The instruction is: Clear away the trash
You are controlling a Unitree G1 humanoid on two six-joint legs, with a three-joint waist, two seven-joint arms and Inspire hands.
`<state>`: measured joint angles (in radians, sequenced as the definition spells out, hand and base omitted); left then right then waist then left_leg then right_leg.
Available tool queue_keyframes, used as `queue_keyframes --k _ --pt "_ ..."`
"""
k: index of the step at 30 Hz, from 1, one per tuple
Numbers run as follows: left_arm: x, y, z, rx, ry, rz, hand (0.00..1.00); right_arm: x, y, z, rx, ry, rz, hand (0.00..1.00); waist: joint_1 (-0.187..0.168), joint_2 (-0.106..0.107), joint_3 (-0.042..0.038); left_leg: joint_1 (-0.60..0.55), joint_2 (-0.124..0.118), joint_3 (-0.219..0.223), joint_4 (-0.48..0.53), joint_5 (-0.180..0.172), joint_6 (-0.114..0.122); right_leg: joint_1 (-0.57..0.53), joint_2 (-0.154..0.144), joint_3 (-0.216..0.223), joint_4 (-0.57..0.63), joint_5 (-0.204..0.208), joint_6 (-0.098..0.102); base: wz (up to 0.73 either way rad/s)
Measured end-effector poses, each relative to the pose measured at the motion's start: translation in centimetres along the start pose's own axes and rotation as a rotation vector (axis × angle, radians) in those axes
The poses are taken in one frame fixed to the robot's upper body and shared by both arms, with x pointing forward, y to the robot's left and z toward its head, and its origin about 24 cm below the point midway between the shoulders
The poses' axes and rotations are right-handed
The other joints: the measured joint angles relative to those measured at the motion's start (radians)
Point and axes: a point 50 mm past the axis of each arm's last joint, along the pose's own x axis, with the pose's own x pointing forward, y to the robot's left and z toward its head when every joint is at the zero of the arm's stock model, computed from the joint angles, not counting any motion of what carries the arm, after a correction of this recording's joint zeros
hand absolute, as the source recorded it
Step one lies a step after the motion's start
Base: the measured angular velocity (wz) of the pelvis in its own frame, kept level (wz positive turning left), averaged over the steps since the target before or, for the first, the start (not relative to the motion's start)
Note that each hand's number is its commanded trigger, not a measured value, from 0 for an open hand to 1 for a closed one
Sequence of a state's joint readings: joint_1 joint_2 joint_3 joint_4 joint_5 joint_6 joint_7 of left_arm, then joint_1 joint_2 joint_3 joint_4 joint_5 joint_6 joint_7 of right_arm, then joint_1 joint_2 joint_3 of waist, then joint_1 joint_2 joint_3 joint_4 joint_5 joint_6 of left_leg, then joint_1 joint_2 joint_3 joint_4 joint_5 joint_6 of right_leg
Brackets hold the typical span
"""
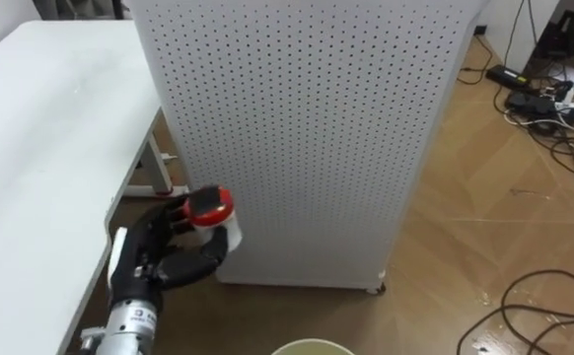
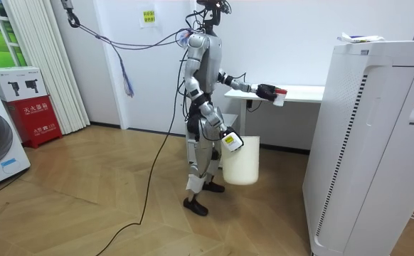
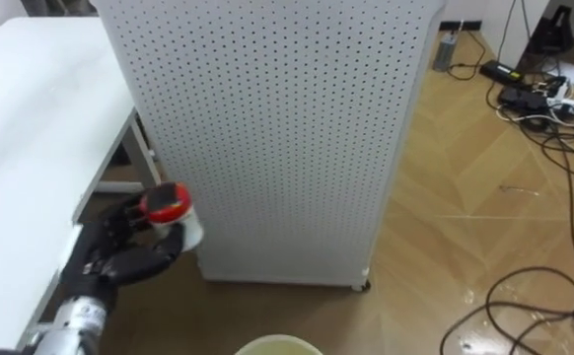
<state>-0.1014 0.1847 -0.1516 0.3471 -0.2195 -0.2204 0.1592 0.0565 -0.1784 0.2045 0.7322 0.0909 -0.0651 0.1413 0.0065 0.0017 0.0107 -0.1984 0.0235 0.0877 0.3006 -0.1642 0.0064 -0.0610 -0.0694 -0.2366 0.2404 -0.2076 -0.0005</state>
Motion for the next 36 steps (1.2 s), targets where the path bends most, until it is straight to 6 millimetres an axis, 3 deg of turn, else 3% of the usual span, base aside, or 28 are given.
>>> queue_keyframes --k 3,13,20,29,30,31,32,33,34,36 --pt "-0.4 -0.7 -0.5 0.047 0.012 -0.069 1.0 0.4 -0.3 1.0 -0.013 -0.026 -0.003 1.0 0.002 0.001 0.0006 -0.002 0.001 0.019 -0.003 0.0 0.0 -0.012 -0.001 0.019 0.0 0.0 0.0 -0.16" --pt "-1.7 -4.0 -1.3 0.077 0.037 -0.329 1.0 1.3 -0.9 3.7 -0.04 -0.093 -0.026 1.0 -0.003 0.003 0.002 -0.013 0.001 0.026 -0.026 0.001 0.001 -0.044 -0.001 0.035 -0.001 0.0 0.001 -0.04" --pt "-2.0 -4.4 -1.8 0.097 0.059 -0.394 1.0 1.5 -1.1 4.2 -0.044 -0.106 -0.039 1.0 -0.005 0.003 0.0023 -0.018 0.002 0.042 -0.038 0.001 0.001 -0.062 -0.001 0.047 0.0 0.0 0.001 -0.08" --pt "-3.6 -4.9 -5.0 0.109 0.219 -0.472 1.0 1.5 -1.1 4.3 -0.033 -0.109 -0.047 1.0 -0.006 0.015 0.0105 -0.042 0.001 0.05 -0.05 0.001 0.001 -0.095 0.002 0.049 -0.003 0.0 0.001 -0.02" --pt "-3.9 -4.9 -5.4 0.107 0.235 -0.477 0.65 1.6 -1.2 3.9 -0.028 -0.092 -0.049 1.0 -0.005 0.016 0.0099 -0.041 0.002 0.048 -0.051 0.001 0.001 -0.098 0.002 0.047 0.001 0.0 0.001 -0.04" --pt "-4.2 -4.9 -5.6 0.106 0.245 -0.48 0.0 1.6 -1.3 3.6 -0.026 -0.077 -0.05 1.0 -0.002 0.018 0.0106 -0.039 0.004 0.042 -0.053 0.002 0.001 -0.11 0.002 0.043 0.018 0.0 0.001 -0.08" --pt "-4.3 -4.9 -5.7 0.104 0.249 -0.481 0.0 1.7 -1.3 3.5 -0.026 -0.072 -0.05 1.0 0.0 0.02 0.0119 -0.038 0.007 0.035 -0.055 0.002 0.0 -0.125 0.002 0.042 0.038 0.0 0.002 -0.22" --pt "-4.5 -5.0 -5.8 0.099 0.254 -0.482 0.0 1.8 -1.3 3.6 -0.026 -0.066 -0.048 1.0 0.001 0.025 0.015 -0.034 0.012 -0.015 -0.059 0.004 -0.003 -0.157 0.003 0.043 0.075 -0.008 0.012 -0.45" --pt "-4.6 -4.7 -5.9 0.102 0.26 -0.476 0.0 2.0 -1.3 4.0 -0.029 -0.073 -0.044 1.0 0.005 0.024 0.016 -0.038 0.01 -0.061 -0.06 0.003 -0.008 -0.188 0.002 0.05 0.013 0.021 0.002 -0.52" --pt "-4.7 -4.5 -6.3 0.105 0.28 -0.477 0.0 2.1 -1.7 4.3 -0.037 -0.086 -0.05 1.0 -0.013 0.047 0.0151 -0.053 0.017 -0.055 -0.063 0.009 -0.026 -0.186 0.006 0.027 0.005 0.064 -0.014 -0.24"
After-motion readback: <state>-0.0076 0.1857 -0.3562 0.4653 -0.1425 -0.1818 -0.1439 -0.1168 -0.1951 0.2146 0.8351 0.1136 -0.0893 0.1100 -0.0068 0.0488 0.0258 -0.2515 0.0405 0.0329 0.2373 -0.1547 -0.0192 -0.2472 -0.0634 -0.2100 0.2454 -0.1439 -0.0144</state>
